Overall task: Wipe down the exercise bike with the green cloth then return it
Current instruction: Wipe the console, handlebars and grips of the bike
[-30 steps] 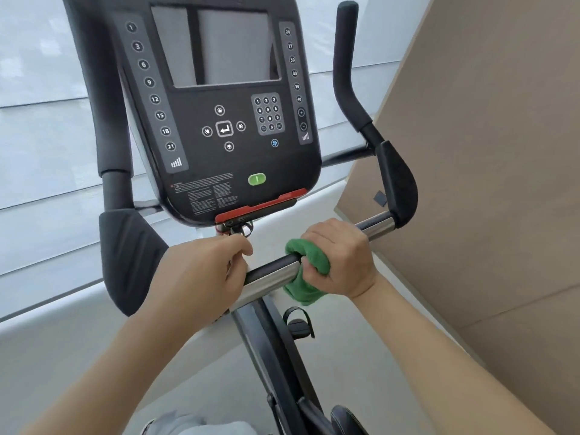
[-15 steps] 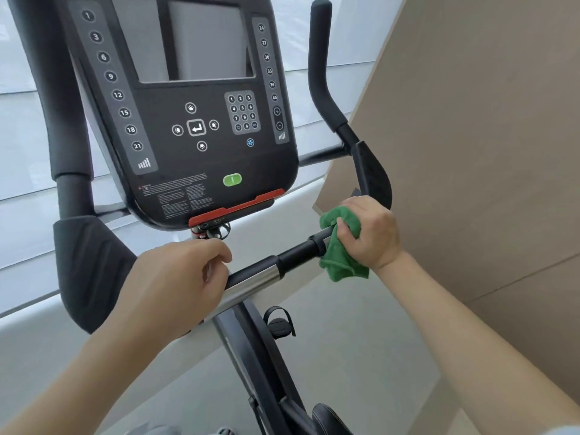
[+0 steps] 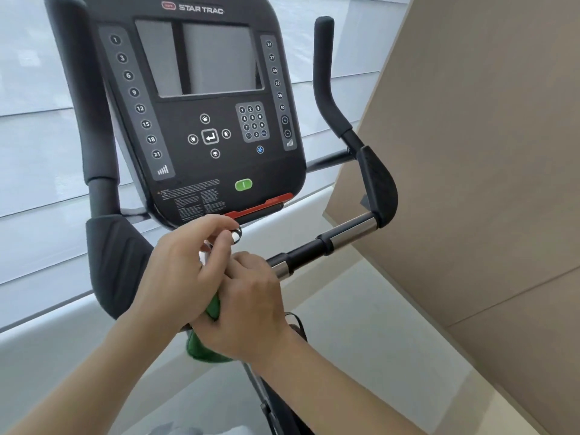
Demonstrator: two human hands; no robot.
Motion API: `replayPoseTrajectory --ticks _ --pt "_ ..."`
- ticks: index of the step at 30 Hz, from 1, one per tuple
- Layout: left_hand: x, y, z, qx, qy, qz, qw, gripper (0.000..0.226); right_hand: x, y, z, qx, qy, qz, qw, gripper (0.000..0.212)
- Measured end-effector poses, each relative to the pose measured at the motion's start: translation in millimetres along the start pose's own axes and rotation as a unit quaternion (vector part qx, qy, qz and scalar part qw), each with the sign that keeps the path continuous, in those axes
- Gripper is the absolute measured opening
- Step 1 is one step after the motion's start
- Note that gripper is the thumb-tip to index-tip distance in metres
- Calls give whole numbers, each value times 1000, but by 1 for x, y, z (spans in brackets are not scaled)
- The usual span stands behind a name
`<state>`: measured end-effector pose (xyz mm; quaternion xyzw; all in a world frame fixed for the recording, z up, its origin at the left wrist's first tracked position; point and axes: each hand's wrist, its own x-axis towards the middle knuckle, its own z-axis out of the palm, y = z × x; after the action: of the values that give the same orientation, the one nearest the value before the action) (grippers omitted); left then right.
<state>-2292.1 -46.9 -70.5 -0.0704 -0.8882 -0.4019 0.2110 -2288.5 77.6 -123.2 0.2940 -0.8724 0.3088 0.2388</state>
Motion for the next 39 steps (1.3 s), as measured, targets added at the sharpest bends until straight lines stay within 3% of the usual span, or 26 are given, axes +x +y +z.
replayPoseTrajectory --ticks 4,7,10,12,15,17,19,21,25,28,30,31,33,36,39 --pt "-5 1 -7 -8 7 6 1000 23 0 -2 -5 3 -15 -8 1000 33" --pt "-14 -4 -13 32 -20 26 999 22 -4 12 -27 4 -97 -79 992 38" --pt "-27 -23 -32 117 -57 98 987 21 -12 35 -52 -68 -192 -140 969 65" --pt "-32 -35 -39 154 -70 145 975 20 -16 50 -66 -120 -222 -144 957 84" --pt "-36 -37 -31 198 -37 152 968 21 -16 60 -70 -166 -238 -129 948 103" --pt "-37 -37 -23 210 10 148 966 22 -10 57 -60 -186 -225 -116 949 97" --pt "-38 -39 -21 197 63 144 968 21 5 52 -49 -194 -202 -120 952 68" --pt "-39 -40 -21 198 108 138 964 21 26 47 -43 -207 -230 -135 941 40" --pt "-37 -37 -22 209 137 109 962 28 72 37 -41 -184 -465 -51 865 37" --pt "-38 -33 -24 214 130 91 964 27 112 23 -34 -105 -643 66 756 37" --pt "-37 -30 -25 217 120 84 965 25 123 18 -33 -85 -684 94 718 39" --pt "-37 -30 -25 219 114 82 966 24 120 17 -33 -87 -671 89 731 38" --pt "-38 -30 -25 226 107 74 965 22 101 17 -36 -115 -586 38 801 35" --pt "-38 -31 -24 232 110 71 964 21 52 20 -32 -188 -375 -80 904 28" --pt "-37 -32 -21 229 123 74 963 21 10 17 -17 -219 -184 -90 954 31"
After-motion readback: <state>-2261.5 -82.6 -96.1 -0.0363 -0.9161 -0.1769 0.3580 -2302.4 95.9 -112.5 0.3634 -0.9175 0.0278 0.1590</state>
